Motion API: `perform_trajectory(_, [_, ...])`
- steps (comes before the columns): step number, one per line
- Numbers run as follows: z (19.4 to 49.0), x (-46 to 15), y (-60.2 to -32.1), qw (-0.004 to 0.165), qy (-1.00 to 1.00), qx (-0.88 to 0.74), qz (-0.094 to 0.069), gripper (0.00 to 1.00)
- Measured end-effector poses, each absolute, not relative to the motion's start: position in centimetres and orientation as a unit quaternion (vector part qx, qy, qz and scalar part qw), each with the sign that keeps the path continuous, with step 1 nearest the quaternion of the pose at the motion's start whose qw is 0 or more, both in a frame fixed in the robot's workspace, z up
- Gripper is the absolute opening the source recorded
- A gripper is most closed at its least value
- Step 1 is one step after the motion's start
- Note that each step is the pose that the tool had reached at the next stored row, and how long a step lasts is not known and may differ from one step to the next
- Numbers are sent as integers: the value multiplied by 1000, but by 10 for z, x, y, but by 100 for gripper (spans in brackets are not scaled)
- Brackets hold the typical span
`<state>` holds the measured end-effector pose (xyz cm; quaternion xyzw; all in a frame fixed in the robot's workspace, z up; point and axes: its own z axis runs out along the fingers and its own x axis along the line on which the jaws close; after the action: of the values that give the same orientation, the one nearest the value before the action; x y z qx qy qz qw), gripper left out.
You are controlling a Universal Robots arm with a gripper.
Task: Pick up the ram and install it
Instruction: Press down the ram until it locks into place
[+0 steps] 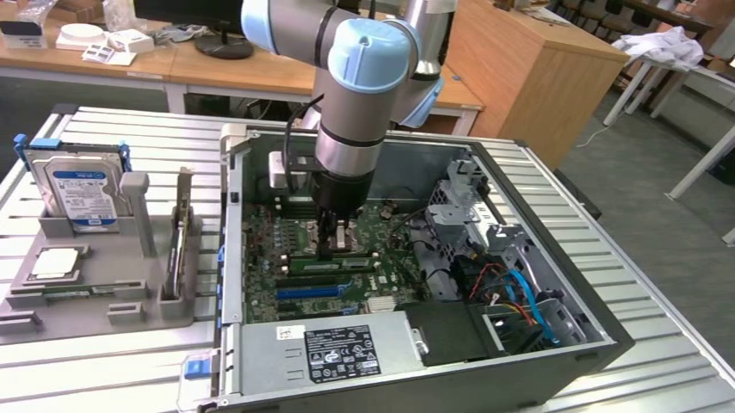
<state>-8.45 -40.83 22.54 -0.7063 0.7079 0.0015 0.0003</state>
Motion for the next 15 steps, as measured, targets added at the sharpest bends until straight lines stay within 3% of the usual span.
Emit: perform_trajectory(15, [225,-85,-408,0,708,-706,1,11])
